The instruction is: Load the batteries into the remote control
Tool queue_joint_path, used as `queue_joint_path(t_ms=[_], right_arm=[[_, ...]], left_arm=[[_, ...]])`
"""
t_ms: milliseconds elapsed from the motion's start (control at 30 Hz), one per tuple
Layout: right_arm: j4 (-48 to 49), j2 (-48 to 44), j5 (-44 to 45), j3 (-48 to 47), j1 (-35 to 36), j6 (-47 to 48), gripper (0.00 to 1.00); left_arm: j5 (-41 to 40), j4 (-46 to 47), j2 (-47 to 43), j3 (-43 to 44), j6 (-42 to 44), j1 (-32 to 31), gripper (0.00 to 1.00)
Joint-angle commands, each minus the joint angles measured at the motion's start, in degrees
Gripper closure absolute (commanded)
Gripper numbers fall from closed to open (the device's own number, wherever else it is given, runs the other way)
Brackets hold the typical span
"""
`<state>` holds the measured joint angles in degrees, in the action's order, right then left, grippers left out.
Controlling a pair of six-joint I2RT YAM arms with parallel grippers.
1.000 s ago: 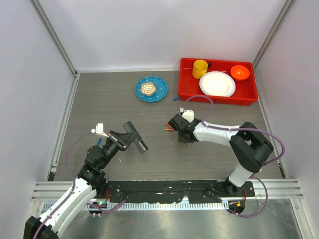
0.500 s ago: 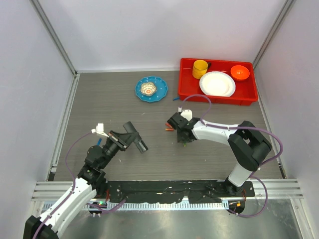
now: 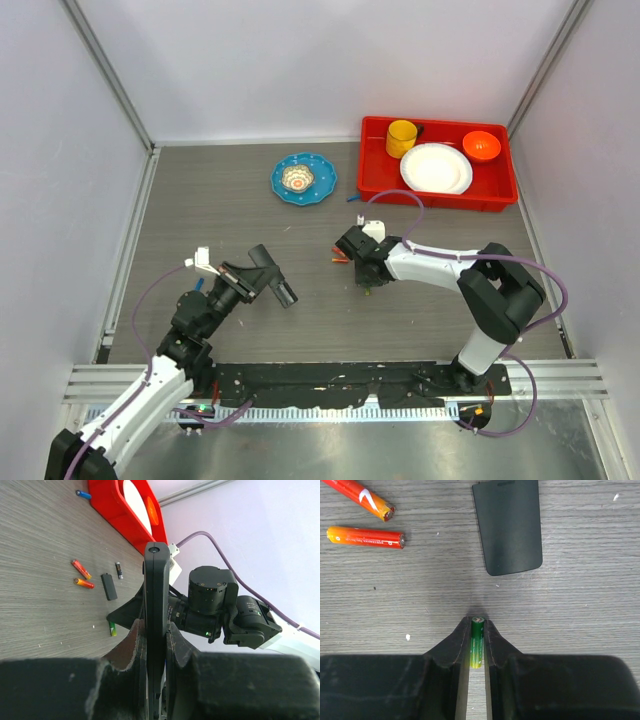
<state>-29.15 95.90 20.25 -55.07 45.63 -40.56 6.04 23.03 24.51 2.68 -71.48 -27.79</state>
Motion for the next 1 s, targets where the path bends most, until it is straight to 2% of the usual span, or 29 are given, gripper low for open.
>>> queue_joint_path(t_ms=[0, 33, 67, 167, 267, 467, 567, 733, 767, 867, 967], right_arm=[[-1.53, 0.26, -2.14, 1.19, -0.10, 1.44, 0.88], [-1.35, 0.26, -2.41, 1.19, -0.19, 1.71, 0.97], [-1.35, 0.17, -2.41, 1.19, -0.27, 1.97, 0.99], [0.83, -2.46, -2.32, 1.89, -0.28, 2.93, 0.99], [4.79, -10.53, -2.23, 3.29, -0.19, 4.69, 0.99], [7.08, -23.97, 0.66, 1.72, 1.48, 9.70, 0.99], [9.72, -29.52, 2.68, 1.20, 4.29, 14.26, 0.99], [7.01, -31.03, 0.76, -2.23, 6.05, 18.23, 0.99], [7.00, -31.30, -0.03, -2.67, 6.40, 18.93, 0.99], [7.70, -32.53, -2.58, -2.68, 7.02, 20.07, 0.99], [9.63, -33.76, -5.04, -2.94, 7.72, 19.91, 0.99]], left_arm=[[0.11, 2.73, 0.10, -4.26, 0.38, -0.16, 1.00], [0.02, 2.55, 0.10, -4.17, 0.38, -0.16, 0.99], [0.02, 2.55, 0.44, -3.91, 0.38, -0.16, 1.00], [0.11, 2.55, 1.06, -3.12, 0.29, -0.16, 1.00], [0.02, 3.25, 3.34, -1.90, 0.29, -0.16, 1.00], [1.34, 10.18, 14.58, 2.67, -0.23, -0.25, 1.00], [2.30, 22.01, 22.49, 3.65, -2.25, -0.16, 1.00], [5.46, 39.78, 34.88, 6.02, -4.45, -0.25, 1.00], [5.91, 47.39, 38.90, 6.20, -4.80, -0.33, 1.00], [8.01, 62.51, 47.78, 7.16, -6.82, -0.42, 1.00], [10.04, 65.57, 51.85, 9.97, -8.59, -0.68, 1.00]])
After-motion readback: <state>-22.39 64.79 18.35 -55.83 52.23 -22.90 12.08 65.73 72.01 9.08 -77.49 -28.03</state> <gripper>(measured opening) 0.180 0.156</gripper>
